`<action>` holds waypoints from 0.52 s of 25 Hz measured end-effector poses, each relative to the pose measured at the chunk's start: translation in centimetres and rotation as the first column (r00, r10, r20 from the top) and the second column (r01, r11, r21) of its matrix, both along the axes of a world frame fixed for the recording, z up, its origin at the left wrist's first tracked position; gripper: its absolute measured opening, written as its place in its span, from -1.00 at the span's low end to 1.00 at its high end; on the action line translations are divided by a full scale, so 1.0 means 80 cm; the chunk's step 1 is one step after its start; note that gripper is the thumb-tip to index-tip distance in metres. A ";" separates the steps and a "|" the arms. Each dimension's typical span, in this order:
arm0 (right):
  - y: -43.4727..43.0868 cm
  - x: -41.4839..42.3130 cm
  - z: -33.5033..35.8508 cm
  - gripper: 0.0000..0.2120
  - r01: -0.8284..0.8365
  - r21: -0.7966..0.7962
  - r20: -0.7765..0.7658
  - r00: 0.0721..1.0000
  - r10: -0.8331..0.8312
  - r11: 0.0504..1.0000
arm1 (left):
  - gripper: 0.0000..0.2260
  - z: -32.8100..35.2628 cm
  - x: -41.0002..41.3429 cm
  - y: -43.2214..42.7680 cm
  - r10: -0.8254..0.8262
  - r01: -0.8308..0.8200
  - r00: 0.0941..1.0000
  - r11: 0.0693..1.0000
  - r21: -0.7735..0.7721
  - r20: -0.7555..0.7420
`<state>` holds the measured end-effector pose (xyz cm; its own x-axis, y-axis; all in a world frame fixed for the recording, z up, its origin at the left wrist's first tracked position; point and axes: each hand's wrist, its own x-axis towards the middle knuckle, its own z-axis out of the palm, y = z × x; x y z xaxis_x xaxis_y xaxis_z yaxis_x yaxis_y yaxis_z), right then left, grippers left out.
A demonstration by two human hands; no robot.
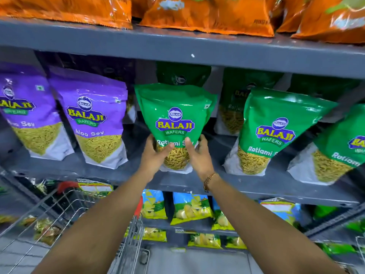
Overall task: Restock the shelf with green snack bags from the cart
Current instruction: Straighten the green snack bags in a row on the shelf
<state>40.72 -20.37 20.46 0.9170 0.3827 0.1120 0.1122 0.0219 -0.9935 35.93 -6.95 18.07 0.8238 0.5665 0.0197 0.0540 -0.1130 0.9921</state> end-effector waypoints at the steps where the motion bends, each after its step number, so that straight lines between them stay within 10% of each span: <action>1: -0.007 -0.007 0.001 -0.81 0.050 -0.036 -0.009 0.999 -0.051 0.998 | -0.21 -0.001 -0.001 -0.004 0.101 -0.102 0.995 0.995 0.022 0.027; 4: -0.050 -0.020 -0.011 -0.78 0.435 0.021 -0.078 0.898 -0.433 0.900 | -0.36 -0.008 -0.019 -0.050 0.359 -0.434 0.899 0.804 0.407 0.249; 7: -0.120 -0.011 -0.004 -0.64 0.786 0.134 -0.395 0.601 -0.695 0.604 | -0.61 0.001 -0.001 -0.129 -0.006 -0.208 0.937 0.794 0.572 0.349; 10: -0.185 0.045 0.046 -0.72 0.791 0.254 -0.190 0.604 -0.774 0.556 | -0.70 0.066 0.065 -0.191 -0.200 0.148 0.938 0.970 0.195 0.284; 13: -0.225 0.114 0.111 -0.85 0.682 0.259 -0.095 0.723 -0.684 0.684 | -0.67 0.127 0.122 -0.212 -0.101 0.129 0.956 0.988 -0.083 0.276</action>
